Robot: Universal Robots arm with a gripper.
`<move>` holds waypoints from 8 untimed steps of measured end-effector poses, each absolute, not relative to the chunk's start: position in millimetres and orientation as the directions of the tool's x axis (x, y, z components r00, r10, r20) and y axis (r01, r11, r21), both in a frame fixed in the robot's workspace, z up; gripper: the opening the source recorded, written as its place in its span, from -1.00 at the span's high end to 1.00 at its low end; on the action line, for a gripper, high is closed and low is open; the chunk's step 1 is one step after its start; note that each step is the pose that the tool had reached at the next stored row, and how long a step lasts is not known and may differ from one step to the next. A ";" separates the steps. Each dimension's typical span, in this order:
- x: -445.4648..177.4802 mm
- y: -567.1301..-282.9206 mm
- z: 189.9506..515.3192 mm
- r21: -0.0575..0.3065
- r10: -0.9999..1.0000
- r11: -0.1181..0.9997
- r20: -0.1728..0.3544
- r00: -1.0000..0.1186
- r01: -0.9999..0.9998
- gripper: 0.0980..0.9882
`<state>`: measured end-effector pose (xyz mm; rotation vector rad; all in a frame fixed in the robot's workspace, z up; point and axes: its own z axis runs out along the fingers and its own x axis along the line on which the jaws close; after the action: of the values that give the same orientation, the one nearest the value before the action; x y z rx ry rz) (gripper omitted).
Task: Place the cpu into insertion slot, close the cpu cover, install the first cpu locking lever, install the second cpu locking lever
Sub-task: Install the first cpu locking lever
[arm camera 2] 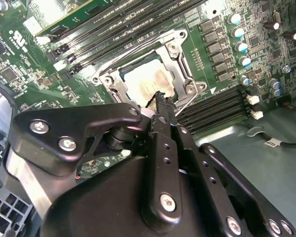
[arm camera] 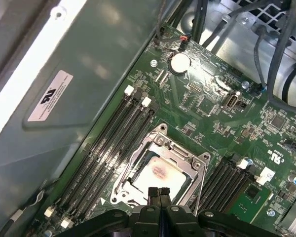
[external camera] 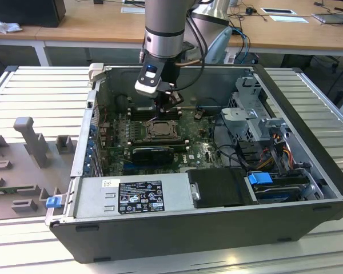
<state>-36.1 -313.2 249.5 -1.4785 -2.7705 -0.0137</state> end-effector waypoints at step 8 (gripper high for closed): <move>-36.1 -313.2 249.5 0.007 0.800 0.600 0.005 -0.600 0.800 0.98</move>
<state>-36.1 -313.2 249.5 -1.4046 -2.8084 -0.0136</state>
